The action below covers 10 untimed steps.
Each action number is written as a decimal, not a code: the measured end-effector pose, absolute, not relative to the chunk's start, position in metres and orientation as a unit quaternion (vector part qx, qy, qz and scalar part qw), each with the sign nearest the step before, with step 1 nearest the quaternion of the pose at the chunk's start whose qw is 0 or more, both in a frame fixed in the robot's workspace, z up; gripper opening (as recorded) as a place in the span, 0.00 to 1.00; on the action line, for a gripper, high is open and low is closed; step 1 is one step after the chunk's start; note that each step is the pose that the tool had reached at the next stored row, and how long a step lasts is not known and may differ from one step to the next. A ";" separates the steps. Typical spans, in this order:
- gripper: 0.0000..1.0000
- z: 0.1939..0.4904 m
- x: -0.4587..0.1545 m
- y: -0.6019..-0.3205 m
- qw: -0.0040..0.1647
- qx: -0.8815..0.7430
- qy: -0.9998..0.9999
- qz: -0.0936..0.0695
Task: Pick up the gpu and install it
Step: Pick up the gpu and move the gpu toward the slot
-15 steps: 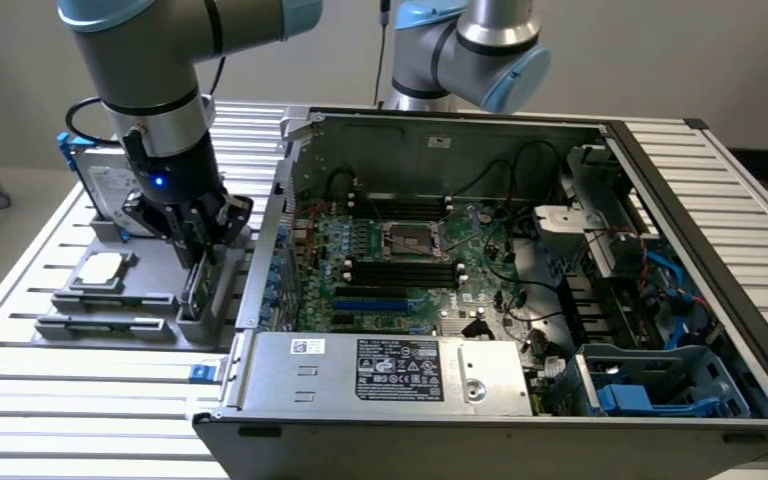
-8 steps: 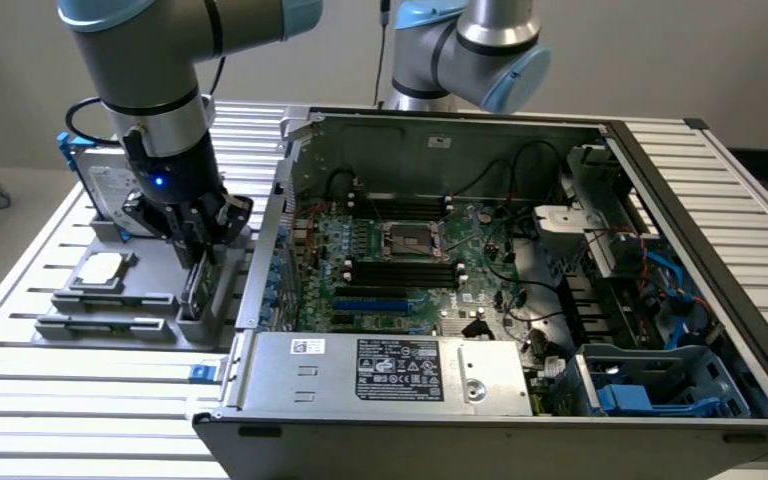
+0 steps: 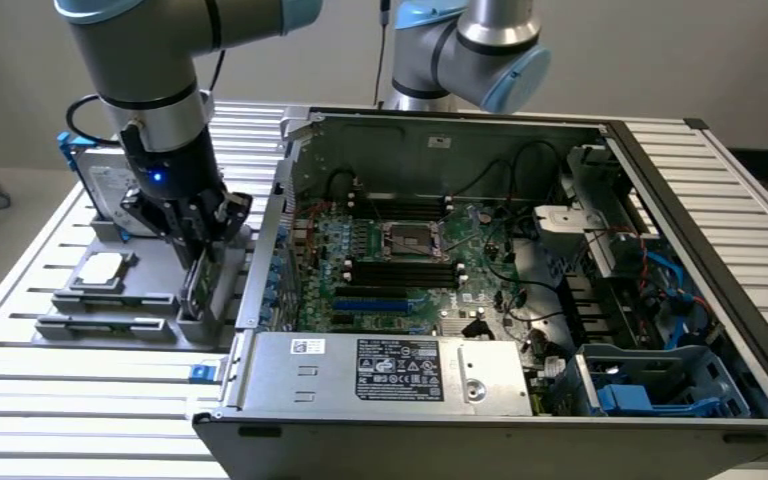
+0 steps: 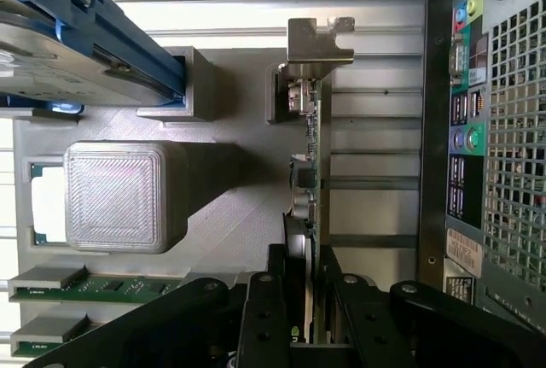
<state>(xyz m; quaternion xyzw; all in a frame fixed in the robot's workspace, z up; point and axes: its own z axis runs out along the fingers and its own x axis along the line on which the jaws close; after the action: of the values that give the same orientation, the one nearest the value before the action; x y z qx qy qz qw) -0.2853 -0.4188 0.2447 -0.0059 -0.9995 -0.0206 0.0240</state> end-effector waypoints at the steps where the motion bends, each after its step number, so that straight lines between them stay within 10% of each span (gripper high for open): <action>1: 0.26 0.249 -0.285 -0.419 0.024 -0.006 -0.999 -0.021; 10: 0.26 0.290 -0.285 -0.419 0.024 -0.006 -0.999 -0.021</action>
<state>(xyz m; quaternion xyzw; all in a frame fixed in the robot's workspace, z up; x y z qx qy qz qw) -0.2854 -0.4188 0.2900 -0.0059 -0.9995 -0.0207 0.0240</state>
